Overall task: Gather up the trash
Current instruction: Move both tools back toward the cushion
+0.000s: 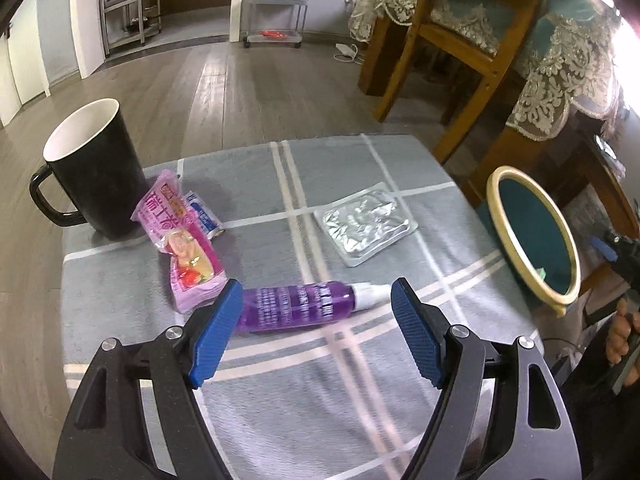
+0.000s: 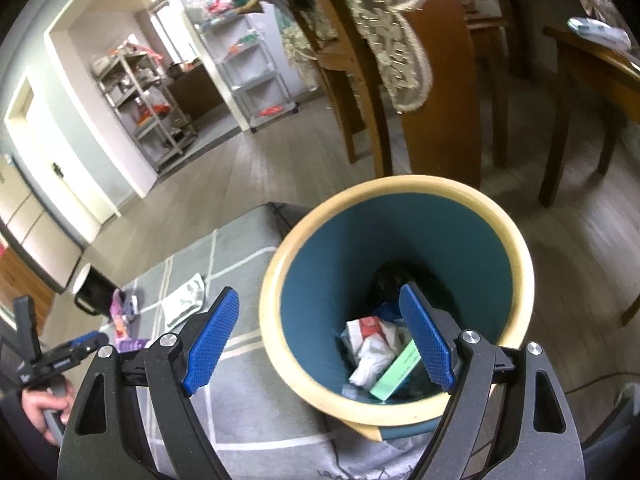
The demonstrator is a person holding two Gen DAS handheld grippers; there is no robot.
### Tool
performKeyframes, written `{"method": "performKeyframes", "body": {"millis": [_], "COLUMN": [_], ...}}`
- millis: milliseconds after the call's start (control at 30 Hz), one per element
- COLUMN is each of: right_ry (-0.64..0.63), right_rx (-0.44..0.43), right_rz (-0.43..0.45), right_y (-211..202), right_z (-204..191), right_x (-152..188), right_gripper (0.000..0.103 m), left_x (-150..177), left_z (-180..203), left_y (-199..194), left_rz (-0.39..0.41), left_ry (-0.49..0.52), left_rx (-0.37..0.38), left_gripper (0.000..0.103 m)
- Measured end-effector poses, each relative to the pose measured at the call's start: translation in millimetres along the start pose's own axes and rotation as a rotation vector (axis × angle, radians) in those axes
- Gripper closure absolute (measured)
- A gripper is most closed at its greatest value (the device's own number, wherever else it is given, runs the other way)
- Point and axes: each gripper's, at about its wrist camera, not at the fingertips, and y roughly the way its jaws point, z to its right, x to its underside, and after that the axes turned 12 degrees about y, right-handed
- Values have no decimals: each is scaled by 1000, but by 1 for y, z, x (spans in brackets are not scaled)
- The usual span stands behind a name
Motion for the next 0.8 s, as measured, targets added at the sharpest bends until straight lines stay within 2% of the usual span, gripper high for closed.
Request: {"method": "performKeyframes", "body": {"millis": [233,433,533,633,800], "right_ry": [-83,-158,-177,-185,-184], "right_rx": [-25,-57,-66,-79,-100], "right_rz": [-28,-100,-131,-178,-268], "right_y": [2,15,25,40,69], "right_z": [-24,-53,-65,-80,-105], "right_x": [15,30,35,42,57], "right_gripper": [20,20,20,20,20], "left_x": [-5,-4,-1,2,6], "left_z": [11,21,20,20,20], "left_y": [26,54,58,61,53], "left_rz": [-63,-139,-170,-197,-193], "left_ry": [142,269,268,284,309], "left_rx": [22,25,40,22,12], "left_gripper": [28,28,28,28,28]}}
